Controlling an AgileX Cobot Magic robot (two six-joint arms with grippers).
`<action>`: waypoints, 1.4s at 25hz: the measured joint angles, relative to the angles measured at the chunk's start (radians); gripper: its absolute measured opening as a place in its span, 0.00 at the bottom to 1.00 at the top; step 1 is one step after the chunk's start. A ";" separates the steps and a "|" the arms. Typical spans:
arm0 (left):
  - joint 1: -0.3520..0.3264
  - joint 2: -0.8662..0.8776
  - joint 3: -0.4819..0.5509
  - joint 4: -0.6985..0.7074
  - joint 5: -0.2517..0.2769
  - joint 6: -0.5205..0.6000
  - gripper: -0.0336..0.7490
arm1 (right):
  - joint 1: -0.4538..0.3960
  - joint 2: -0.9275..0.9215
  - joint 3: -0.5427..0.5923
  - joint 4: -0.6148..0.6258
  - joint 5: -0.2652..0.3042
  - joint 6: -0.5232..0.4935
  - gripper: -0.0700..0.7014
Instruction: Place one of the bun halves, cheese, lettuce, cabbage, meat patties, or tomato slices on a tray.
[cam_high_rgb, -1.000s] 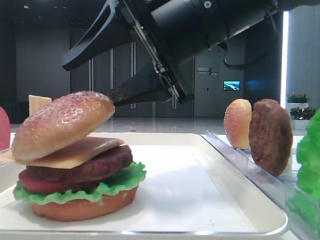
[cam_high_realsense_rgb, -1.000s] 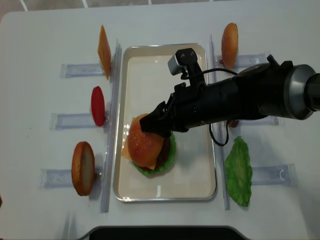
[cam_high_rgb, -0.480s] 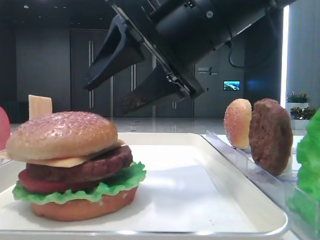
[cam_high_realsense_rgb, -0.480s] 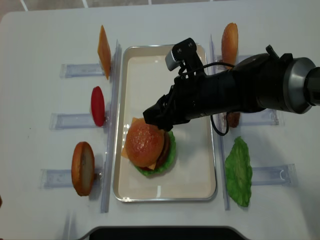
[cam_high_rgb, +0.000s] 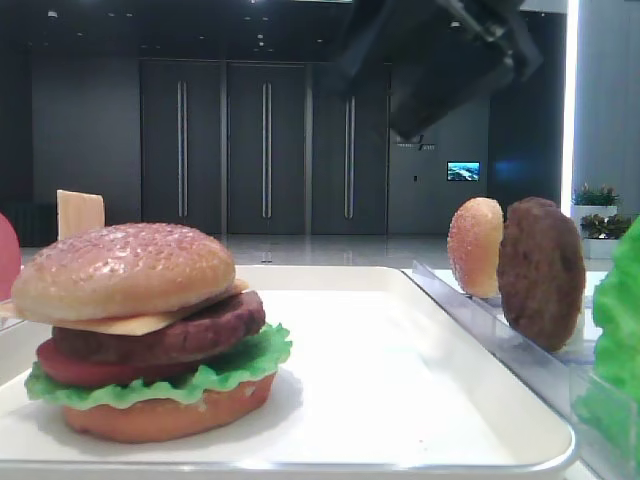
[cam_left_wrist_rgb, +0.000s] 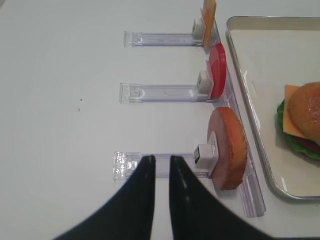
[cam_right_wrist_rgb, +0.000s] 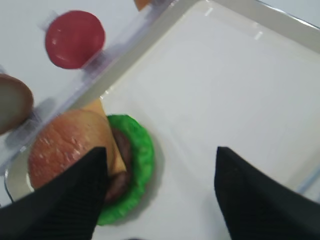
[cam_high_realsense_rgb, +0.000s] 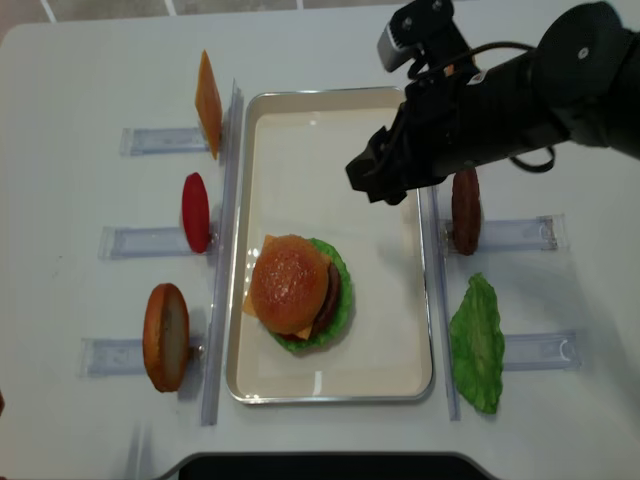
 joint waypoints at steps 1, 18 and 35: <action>0.000 0.000 0.000 0.000 0.000 0.000 0.14 | -0.024 -0.011 -0.014 -0.104 0.043 0.092 0.66; 0.000 0.000 0.000 0.000 0.000 0.000 0.14 | -0.626 -0.278 -0.053 -0.738 0.547 0.589 0.54; 0.000 0.000 0.000 0.000 0.000 0.000 0.14 | -0.682 -0.579 -0.053 -0.736 0.566 0.615 0.52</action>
